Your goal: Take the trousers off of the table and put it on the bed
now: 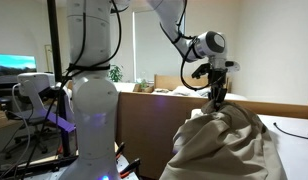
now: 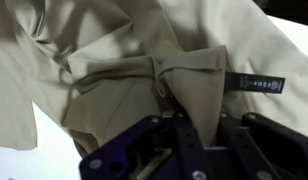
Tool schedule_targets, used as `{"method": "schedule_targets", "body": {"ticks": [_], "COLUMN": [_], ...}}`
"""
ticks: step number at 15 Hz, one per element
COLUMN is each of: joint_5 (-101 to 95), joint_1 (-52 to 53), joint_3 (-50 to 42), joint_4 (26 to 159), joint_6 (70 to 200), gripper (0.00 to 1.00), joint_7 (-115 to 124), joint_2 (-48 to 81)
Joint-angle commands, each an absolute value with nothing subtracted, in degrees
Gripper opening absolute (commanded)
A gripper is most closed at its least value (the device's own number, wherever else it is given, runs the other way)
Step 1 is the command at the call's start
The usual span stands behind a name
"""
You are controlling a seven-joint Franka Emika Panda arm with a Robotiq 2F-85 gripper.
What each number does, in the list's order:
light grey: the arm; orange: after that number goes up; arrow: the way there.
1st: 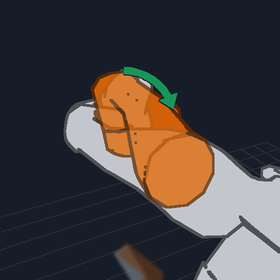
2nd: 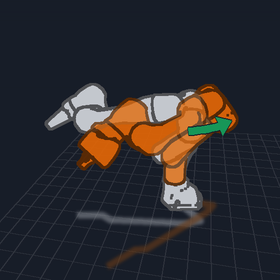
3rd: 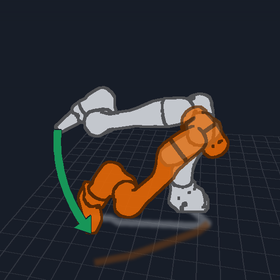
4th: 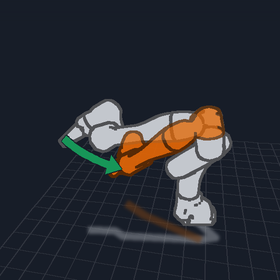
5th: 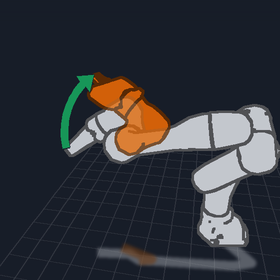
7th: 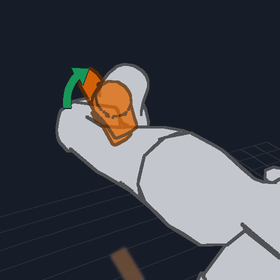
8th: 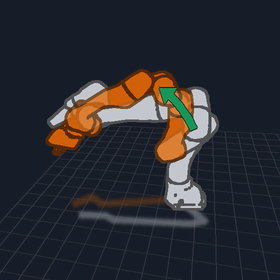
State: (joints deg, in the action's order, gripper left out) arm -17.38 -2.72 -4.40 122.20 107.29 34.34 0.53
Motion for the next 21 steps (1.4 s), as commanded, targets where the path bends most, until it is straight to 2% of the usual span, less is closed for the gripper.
{"method": "schedule_targets", "body": {"ticks": [1, 12, 21], "joint_5": [-15.88, -13.38, -16.49], "joint_1": [-1.83, 3.24, 3.93], "joint_3": [-2.74, 3.03, 4.34], "joint_4": [121.24, 116.65, 112.5], "joint_6": [111.5, 112.62, 109.04], "gripper": [0.1, 0.11, 0.11], "joint_7": [29.63, 18.11, 21.16], "joint_2": [0.22, -5.03, -0.5]}}
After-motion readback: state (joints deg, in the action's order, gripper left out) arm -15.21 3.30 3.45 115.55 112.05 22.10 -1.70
